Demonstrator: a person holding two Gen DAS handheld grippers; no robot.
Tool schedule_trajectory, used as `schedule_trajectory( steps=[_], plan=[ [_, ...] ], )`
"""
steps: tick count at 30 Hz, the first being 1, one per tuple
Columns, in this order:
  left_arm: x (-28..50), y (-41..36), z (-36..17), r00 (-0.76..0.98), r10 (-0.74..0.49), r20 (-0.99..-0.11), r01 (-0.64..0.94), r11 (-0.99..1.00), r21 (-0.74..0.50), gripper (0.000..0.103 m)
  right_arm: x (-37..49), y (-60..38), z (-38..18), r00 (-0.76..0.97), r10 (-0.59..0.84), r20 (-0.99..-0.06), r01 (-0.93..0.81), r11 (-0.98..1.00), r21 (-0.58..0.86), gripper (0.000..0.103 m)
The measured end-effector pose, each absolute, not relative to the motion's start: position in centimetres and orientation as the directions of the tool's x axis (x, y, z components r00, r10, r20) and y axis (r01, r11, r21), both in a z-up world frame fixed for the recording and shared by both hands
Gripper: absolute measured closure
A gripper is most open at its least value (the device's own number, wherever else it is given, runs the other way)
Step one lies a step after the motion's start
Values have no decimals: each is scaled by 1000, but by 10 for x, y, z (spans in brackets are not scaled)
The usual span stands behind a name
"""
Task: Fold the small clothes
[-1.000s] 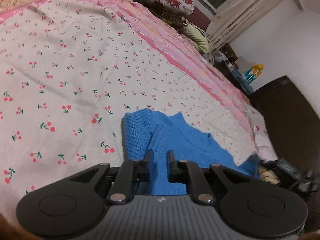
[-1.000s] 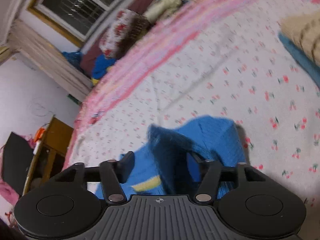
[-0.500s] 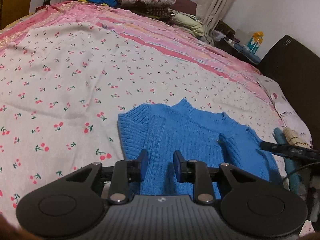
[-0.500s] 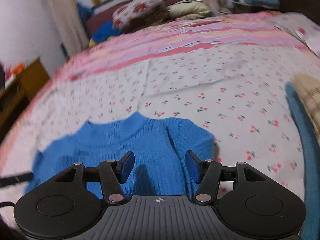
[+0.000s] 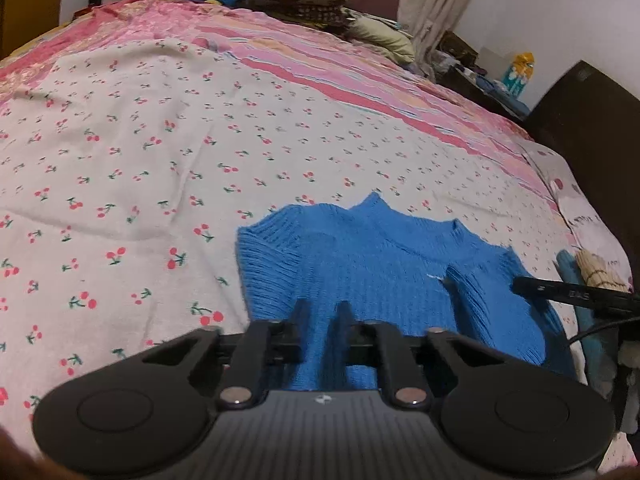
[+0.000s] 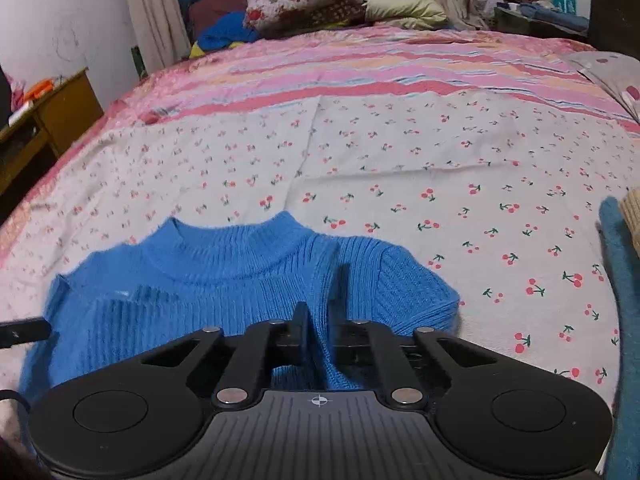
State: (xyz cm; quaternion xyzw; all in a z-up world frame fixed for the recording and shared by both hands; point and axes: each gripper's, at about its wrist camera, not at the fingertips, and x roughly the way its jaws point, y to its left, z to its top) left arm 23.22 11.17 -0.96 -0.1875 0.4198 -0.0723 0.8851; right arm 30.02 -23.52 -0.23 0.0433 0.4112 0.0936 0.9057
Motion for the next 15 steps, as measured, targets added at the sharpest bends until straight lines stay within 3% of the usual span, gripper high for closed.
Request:
schedule_trajectory(
  steps=[6,15],
  plan=[
    [233,112,-6,659,-254,-707,-37,929,-368,86,296,-240,7,664,229,-712,-129,973,193,97],
    [242,100,-10,644,-233,-728,-7,951,-310,60,296,-240,-1,650,242,-721,-116,968,221,97]
  ],
)
